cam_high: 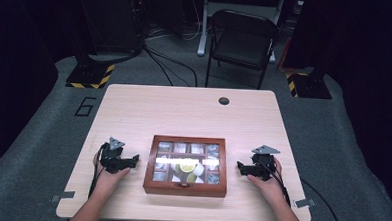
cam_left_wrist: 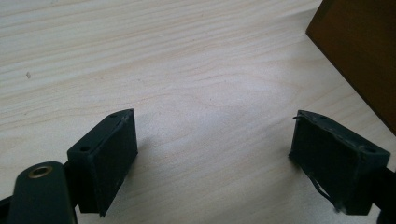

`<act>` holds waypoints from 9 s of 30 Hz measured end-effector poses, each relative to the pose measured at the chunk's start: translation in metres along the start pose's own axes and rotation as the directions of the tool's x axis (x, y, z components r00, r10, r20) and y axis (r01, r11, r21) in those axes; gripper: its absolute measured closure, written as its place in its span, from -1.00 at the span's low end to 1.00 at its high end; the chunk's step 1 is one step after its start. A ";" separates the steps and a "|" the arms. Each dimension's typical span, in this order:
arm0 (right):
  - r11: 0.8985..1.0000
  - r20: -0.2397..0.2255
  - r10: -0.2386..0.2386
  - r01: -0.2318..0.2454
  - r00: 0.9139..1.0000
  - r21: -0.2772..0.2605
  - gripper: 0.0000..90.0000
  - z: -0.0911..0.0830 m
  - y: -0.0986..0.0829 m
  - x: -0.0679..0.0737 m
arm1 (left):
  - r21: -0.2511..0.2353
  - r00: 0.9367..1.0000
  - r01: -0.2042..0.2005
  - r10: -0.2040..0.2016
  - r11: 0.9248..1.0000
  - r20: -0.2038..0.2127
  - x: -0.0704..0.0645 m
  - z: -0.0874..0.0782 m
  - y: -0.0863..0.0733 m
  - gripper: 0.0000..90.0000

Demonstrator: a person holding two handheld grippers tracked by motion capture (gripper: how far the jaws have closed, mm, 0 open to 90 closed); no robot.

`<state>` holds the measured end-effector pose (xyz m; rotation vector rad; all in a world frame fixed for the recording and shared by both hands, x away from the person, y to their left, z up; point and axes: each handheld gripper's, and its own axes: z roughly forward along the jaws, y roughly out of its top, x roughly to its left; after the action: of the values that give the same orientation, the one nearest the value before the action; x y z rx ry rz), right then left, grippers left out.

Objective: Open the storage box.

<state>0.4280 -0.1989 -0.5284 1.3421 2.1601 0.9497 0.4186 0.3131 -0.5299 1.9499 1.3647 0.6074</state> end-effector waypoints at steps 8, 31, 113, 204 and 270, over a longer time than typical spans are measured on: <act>1.000 0.000 0.003 -0.003 1.000 -0.002 -0.75 0.000 0.000 0.000 | -0.005 1.000 -0.002 0.002 1.000 0.000 0.000 0.000 -0.001 -0.68; 1.000 0.008 0.009 -0.009 1.000 -0.008 -0.65 -0.002 -0.001 0.001 | 0.002 1.000 0.020 -0.020 1.000 0.017 -0.001 -0.003 0.000 -0.59; 0.992 -0.110 -0.054 0.040 0.993 -0.124 -0.16 -0.097 -0.008 0.055 | -0.081 0.983 0.020 -0.004 0.997 0.184 -0.052 -0.095 -0.005 -0.23; 0.979 -0.277 -0.202 0.190 0.939 -0.070 0.16 -0.088 -0.020 0.108 | -0.076 0.956 -0.096 0.113 0.992 0.271 -0.097 -0.111 -0.022 -0.24; 0.975 -0.273 -0.104 0.044 0.956 -0.218 -0.06 -0.106 0.022 0.099 | -0.158 0.972 -0.061 0.095 0.986 0.217 -0.107 -0.102 0.029 -0.49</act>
<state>0.3282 -0.1384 -0.4405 1.0693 2.2190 1.3691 0.3283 0.2321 -0.4405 1.8931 1.0773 0.4944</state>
